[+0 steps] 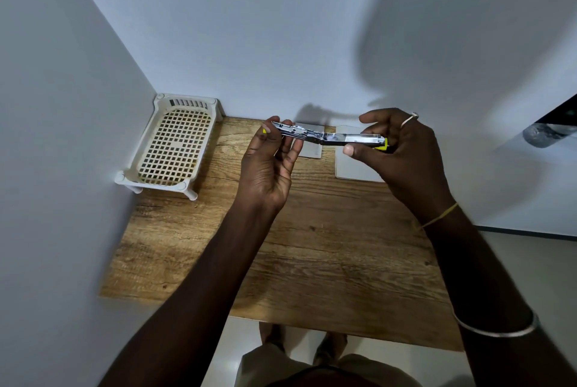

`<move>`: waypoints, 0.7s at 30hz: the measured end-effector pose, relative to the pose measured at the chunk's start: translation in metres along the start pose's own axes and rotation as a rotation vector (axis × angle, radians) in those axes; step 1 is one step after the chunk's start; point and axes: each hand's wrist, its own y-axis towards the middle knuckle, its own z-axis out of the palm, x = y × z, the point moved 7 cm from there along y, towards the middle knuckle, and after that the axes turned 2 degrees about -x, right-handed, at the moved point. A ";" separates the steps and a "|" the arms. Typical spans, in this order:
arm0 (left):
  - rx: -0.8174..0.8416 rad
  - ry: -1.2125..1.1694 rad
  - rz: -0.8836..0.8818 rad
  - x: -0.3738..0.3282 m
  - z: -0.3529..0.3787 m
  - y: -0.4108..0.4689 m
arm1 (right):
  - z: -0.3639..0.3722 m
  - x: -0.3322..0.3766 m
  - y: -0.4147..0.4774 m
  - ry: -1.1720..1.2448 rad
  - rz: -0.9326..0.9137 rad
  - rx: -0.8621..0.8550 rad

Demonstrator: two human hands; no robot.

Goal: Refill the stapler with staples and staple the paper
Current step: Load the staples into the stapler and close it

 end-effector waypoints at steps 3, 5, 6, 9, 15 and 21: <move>-0.003 0.031 0.015 0.001 -0.002 -0.002 | 0.000 0.006 0.001 0.068 -0.029 -0.025; -0.008 0.069 0.025 0.004 -0.002 -0.003 | 0.001 0.012 0.001 0.070 -0.053 -0.046; -0.012 0.089 0.030 0.006 -0.002 -0.004 | 0.002 0.016 0.001 0.063 -0.071 -0.055; 0.012 0.133 0.035 0.010 0.002 -0.009 | 0.010 0.027 0.002 0.055 -0.130 -0.039; 0.088 0.156 0.054 0.016 0.017 -0.014 | 0.027 0.039 0.001 0.070 -0.165 0.032; 0.128 0.165 0.087 0.010 0.026 -0.014 | 0.027 0.049 0.003 0.088 -0.228 0.023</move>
